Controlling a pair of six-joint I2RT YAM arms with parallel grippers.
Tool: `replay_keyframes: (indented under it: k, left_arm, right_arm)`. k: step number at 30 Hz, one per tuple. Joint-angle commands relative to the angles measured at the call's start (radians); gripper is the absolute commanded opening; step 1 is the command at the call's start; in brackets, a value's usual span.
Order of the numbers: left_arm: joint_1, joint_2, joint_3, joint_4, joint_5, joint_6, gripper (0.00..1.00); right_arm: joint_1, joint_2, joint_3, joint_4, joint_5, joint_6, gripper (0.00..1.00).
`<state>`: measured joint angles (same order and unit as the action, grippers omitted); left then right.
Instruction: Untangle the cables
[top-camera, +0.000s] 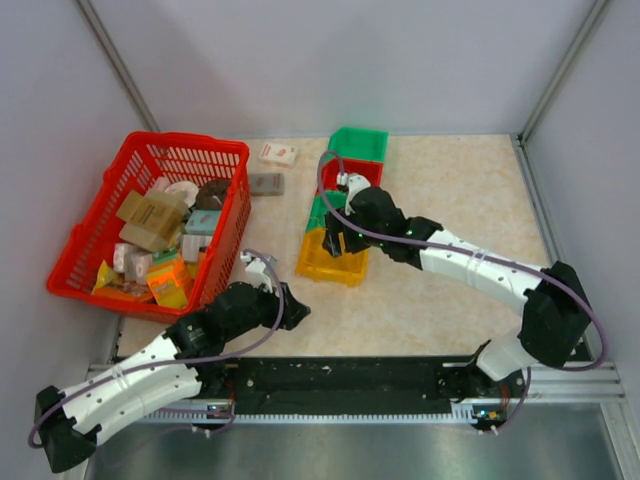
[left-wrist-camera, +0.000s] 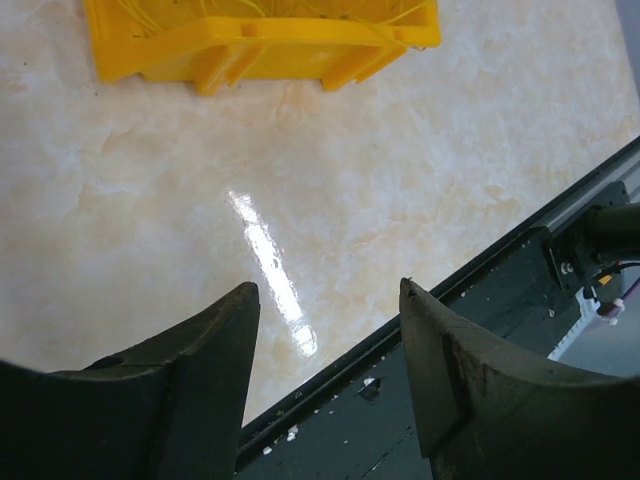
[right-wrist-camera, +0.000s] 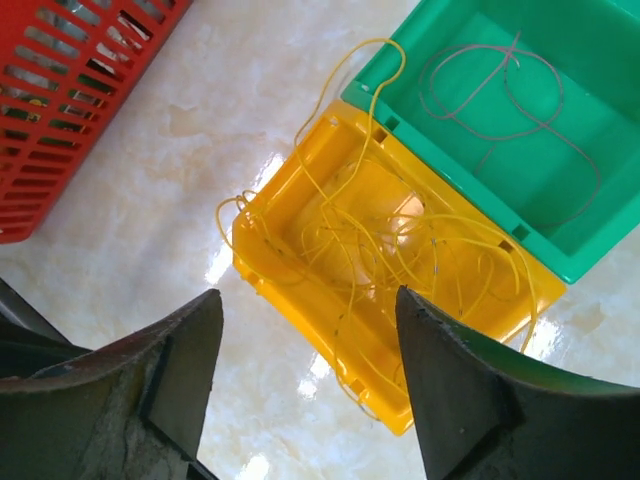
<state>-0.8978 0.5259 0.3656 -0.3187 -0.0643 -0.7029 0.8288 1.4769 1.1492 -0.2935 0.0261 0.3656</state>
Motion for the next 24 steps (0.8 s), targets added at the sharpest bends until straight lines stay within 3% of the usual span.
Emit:
replay_keyframes:
  k: [1, 4, 9, 24]
  left_arm:
    - [0.003, 0.040, 0.044, 0.021, 0.003, 0.013, 0.62]
    - [0.005, 0.011, 0.029, 0.018, 0.001, 0.006, 0.63]
    - [0.005, -0.047, 0.012, 0.004, -0.012, 0.009, 0.63]
    - [0.010, -0.058, 0.004, 0.004, -0.005, 0.028, 0.64]
  right_arm:
    - [-0.016, 0.095, 0.090, 0.030, -0.018, 0.013, 0.66]
    - [-0.020, 0.172, 0.162, 0.030, -0.022, 0.067, 0.55]
    - [-0.020, 0.256, 0.205, 0.036, 0.020, 0.148, 0.45]
    - [-0.019, 0.393, 0.247, 0.083, 0.057, 0.167, 0.34]
